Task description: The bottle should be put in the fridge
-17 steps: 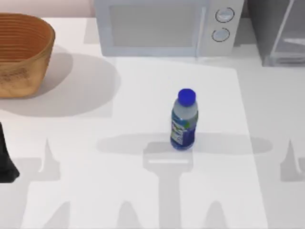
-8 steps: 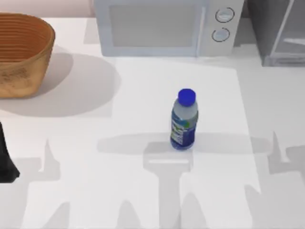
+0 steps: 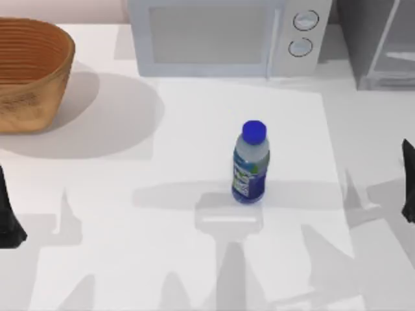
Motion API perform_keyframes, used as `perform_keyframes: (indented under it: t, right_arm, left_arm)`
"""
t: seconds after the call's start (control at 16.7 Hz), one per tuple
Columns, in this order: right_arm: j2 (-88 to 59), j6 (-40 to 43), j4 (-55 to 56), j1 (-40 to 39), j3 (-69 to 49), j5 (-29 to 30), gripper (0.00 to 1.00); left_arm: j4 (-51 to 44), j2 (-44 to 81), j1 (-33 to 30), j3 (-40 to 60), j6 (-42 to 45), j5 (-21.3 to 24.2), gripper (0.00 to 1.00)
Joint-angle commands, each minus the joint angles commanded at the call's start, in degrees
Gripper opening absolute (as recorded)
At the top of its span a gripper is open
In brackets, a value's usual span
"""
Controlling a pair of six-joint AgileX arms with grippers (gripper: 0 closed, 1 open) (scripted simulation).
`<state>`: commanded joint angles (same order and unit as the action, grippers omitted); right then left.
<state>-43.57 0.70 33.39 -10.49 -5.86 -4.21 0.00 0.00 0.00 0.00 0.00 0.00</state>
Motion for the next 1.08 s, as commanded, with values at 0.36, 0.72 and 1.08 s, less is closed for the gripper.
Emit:
perform_keyframes:
  t: [0.36, 0.72, 1.08]
  right_arm:
    - [-16.9, 0.3, 12.9, -4.2, -2.2, -1.8, 1.0]
    - [-33.2, 0.3, 26.3, -8.4, -5.0, -3.5, 1.0]
    - [-49.0, 0.2, 39.9, -12.4, -8.1, -5.1, 1.0]
  left_arm:
    - [0.0, 0.0, 0.0, 0.0, 0.0, 0.0, 1.0]
    - [0.0, 0.0, 0.0, 0.0, 0.0, 0.0, 1.0]
    - [0.0, 0.0, 0.0, 0.0, 0.0, 0.0, 1.0]
